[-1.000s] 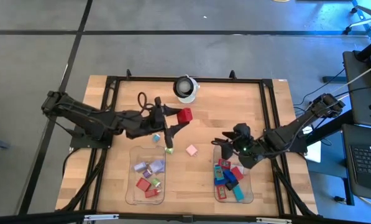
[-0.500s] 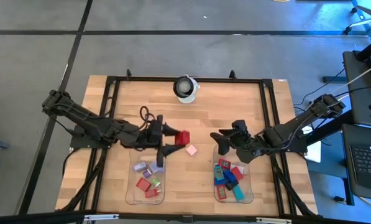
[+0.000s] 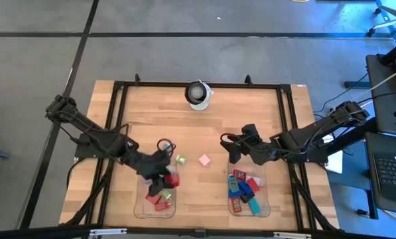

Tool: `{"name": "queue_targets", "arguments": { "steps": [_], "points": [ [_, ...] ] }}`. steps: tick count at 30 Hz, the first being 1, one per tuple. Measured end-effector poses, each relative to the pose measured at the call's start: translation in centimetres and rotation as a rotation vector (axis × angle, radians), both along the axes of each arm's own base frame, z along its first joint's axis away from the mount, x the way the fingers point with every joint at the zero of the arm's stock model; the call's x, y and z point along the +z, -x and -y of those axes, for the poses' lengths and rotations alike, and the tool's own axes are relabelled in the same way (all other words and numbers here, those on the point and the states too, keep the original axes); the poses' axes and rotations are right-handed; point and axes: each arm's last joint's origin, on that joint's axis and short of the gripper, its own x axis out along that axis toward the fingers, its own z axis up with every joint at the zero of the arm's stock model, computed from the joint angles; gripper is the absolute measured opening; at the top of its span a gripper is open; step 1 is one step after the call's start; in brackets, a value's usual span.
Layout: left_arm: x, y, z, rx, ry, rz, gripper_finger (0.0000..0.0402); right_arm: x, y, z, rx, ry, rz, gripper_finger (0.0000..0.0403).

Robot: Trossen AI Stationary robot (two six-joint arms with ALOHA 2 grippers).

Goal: Pick & Place Office items
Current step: Put the red charger adapter into the left transparent bin, then put the blue charger adapter into the left transparent bin

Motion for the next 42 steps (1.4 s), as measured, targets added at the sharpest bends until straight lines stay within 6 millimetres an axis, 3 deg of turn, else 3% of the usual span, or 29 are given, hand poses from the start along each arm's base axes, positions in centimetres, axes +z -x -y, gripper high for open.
{"name": "queue_targets", "arguments": {
  "steps": [7, 15, 21, 27, 32, 37, 42],
  "points": [
    [-3.6, 1.2, 1.2, 0.135, -0.109, -0.292, 0.0221, 0.0, -0.2, 0.4, -0.008, 0.020, -0.007, 0.0270],
    [-7.8, -0.1, 2.3, 0.148, -0.196, -0.468, 0.0221, 0.0, -0.3, 0.9, -0.026, 0.026, -0.010, 0.0270],
    [-9.4, -0.8, 2.7, 0.144, -0.206, -0.530, 0.0222, 0.0, -0.4, 1.0, -0.022, 0.034, -0.014, 0.0270],
    [-9.5, -0.7, 2.5, 0.178, -0.173, -0.555, 0.0244, 0.0, -0.4, 1.0, -0.018, 0.044, -0.019, 0.0270],
    [-8.2, -0.9, 1.3, 0.156, -0.105, -0.546, 0.0264, 0.0, -0.4, 1.1, -0.024, 0.045, -0.019, 0.0270],
    [-6.1, -0.8, -0.6, 0.118, -0.075, -0.483, 0.0271, 0.0, -0.5, 1.5, -0.037, 0.046, -0.020, 0.0270],
    [-3.5, -0.5, -3.6, 0.188, -0.092, -0.358, 0.0268, 0.0, -0.6, 1.7, -0.043, 0.044, -0.021, 0.0270]
  ]
}}
